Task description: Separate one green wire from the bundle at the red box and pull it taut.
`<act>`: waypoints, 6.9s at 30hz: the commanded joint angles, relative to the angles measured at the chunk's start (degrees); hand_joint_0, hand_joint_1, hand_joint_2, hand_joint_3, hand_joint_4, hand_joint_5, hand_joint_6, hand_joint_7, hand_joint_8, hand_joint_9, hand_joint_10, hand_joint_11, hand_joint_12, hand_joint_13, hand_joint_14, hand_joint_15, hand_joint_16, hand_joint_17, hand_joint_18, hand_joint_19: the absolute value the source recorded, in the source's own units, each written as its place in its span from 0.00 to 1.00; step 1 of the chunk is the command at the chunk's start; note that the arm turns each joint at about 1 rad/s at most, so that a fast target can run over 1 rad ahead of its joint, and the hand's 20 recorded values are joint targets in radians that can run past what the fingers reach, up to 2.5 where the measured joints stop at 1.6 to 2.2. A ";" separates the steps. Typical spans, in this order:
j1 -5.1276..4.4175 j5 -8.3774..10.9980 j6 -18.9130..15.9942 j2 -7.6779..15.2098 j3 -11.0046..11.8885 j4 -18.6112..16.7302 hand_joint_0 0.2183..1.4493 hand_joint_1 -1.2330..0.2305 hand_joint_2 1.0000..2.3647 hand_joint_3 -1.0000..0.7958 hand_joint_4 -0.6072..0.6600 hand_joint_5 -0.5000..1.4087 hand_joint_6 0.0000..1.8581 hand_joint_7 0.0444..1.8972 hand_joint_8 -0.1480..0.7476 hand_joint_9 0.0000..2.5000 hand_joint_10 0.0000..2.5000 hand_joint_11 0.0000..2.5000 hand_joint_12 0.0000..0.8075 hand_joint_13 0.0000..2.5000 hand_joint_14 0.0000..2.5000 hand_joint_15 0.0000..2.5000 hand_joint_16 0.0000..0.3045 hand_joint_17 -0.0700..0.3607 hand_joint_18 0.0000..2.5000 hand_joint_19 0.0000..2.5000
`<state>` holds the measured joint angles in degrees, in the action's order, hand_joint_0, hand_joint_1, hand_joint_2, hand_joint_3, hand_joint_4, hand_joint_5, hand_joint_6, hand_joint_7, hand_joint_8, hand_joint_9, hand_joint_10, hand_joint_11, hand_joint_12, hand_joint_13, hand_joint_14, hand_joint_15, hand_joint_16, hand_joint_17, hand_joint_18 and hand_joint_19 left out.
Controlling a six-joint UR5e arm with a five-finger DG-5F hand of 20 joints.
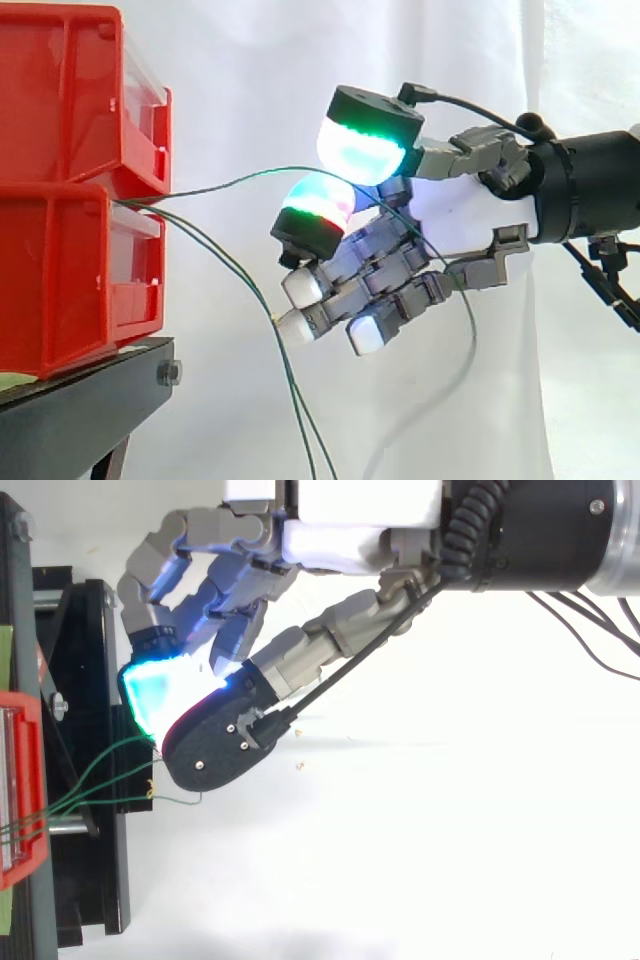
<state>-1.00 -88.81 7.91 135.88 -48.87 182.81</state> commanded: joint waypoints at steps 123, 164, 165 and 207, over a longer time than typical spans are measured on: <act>-3.22 1.09 -9.23 0.00 -9.93 -15.29 0.26 0.50 0.00 0.28 0.66 0.15 0.45 0.47 0.58 0.52 0.01 0.37 0.45 0.42 0.01 0.20 0.17 0.43 0.36 0.15; -2.07 0.12 -7.56 0.00 -5.62 -10.81 0.30 0.38 0.00 0.29 0.63 0.14 0.45 0.46 0.52 0.54 0.00 0.59 0.43 0.42 0.01 0.21 0.16 0.42 0.36 0.15; -2.07 0.12 -7.56 0.09 -5.54 -10.81 0.30 0.38 0.00 0.29 0.63 0.14 0.45 0.46 0.52 0.55 0.00 0.60 0.44 0.42 0.01 0.21 0.16 0.42 0.36 0.15; -1.55 -0.32 -6.50 -0.09 -2.90 -6.24 0.32 0.35 0.01 0.46 0.57 0.15 0.49 0.47 0.53 0.55 0.01 0.66 0.43 0.42 0.01 0.22 0.16 0.42 0.36 0.15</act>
<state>-2.59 -89.12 1.38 135.86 -51.81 176.35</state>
